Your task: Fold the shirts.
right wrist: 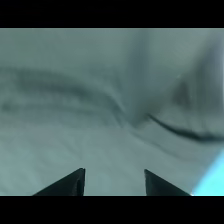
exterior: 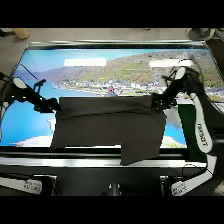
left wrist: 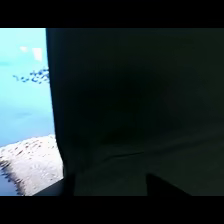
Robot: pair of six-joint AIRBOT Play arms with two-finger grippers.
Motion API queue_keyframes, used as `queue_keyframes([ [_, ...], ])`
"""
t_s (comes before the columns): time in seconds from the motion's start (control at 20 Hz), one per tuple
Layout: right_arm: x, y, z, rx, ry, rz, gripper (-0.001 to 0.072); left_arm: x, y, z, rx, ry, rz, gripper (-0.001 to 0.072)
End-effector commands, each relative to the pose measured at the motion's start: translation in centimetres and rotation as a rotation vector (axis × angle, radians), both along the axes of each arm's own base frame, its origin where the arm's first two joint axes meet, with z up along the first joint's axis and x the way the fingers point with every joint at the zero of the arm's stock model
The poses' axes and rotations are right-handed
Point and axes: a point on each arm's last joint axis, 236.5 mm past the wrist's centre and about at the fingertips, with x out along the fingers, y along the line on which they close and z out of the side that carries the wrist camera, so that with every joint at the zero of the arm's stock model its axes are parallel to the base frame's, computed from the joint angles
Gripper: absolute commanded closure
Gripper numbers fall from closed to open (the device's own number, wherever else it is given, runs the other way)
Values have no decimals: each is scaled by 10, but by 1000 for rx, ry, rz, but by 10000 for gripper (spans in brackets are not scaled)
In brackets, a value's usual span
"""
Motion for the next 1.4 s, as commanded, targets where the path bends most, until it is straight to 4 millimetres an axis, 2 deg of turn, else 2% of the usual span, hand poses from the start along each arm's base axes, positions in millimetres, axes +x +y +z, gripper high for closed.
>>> queue_keyframes([
  [0.0, -33, -35, 37, 18, 19, -66, 290, -20, 28, 34, 23, -12, 43, 173],
  [0.05, -51, -44, 37, 20, 31, -99, 289, -35, 37, 35, 33, 0, 65, 174],
  [0.15, -93, -45, 19, 24, 47, -117, 229, -84, 43, 16, 38, 66, 115, 174],
  [0.2, -115, -41, 6, 25, 49, -99, 125, -109, 39, 2, 26, 101, 129, 174],
  [0.25, -132, -35, -5, 32, 51, -95, 76, -134, 31, -10, 15, 129, 107, 174],
  [0.35, -153, -30, -19, 36, 68, -106, 87, -172, 18, -31, 5, 164, 98, 174],
  [0.45, -162, -29, -22, 40, 85, -86, 87, -190, 10, -48, -3, 179, 116, 174],
  [0.6, -161, -29, -23, 38, 78, -87, 88, -197, 6, -65, -9, 187, 138, 174],
  [0.85, -162, -39, -26, -7, 77, -75, 111, -182, 6, -73, -14, 143, 179, 177],
  [0.95, -163, -41, -26, -12, 80, -72, 112, -169, 6, -73, -21, 96, 210, 263],
  [1.1, -163, -40, -26, -11, 82, -71, 114, -160, 4, -73, -32, 65, 234, 560],
  [1.2, -168, -38, -28, -1, 97, -66, 114, -160, 2, -72, -43, 62, 231, 678],
  [1.35, -196, -15, -40, 91, 170, -45, 113, -157, -3, -69, -65, 48, 222, 682],
])
